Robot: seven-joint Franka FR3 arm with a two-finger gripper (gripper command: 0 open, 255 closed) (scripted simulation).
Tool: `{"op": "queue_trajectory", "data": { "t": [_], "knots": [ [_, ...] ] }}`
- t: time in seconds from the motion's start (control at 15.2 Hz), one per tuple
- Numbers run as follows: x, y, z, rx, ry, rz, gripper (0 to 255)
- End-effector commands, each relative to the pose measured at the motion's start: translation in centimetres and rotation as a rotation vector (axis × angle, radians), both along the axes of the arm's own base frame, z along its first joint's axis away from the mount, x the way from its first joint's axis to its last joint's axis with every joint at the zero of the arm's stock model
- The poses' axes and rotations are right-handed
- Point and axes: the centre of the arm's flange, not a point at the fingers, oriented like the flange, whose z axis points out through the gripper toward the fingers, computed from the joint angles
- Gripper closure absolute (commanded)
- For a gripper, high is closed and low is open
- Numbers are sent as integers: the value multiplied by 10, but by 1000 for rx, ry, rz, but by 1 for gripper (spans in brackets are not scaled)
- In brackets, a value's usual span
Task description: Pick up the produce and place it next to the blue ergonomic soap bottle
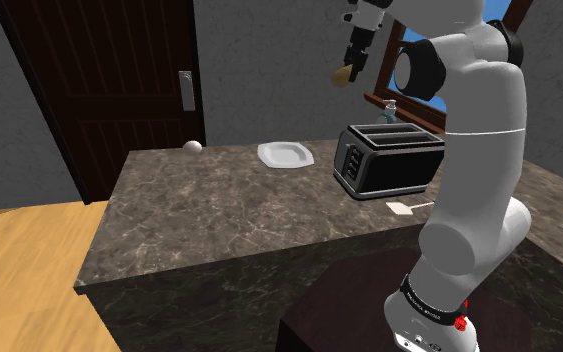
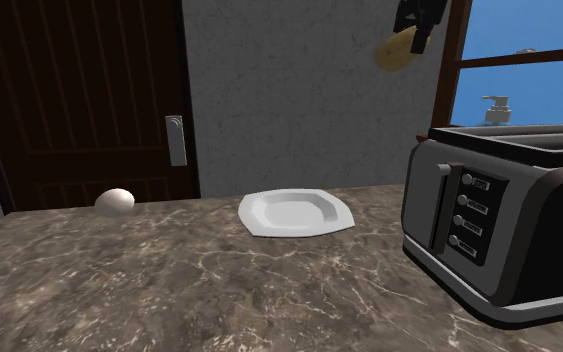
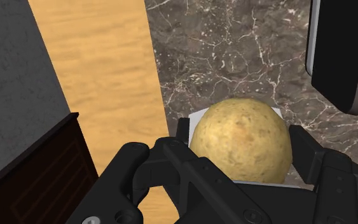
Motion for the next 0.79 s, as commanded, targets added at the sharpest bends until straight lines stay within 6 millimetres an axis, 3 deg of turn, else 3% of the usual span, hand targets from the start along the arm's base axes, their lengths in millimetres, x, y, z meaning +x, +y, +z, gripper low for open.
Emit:
{"op": "queue_trajectory", "data": {
  "t": [0.0,0.73],
  "knots": [
    [1,-1,-9,0,-1,1,255],
    [1,-1,-67,0,-1,1,255]
  ]
}}
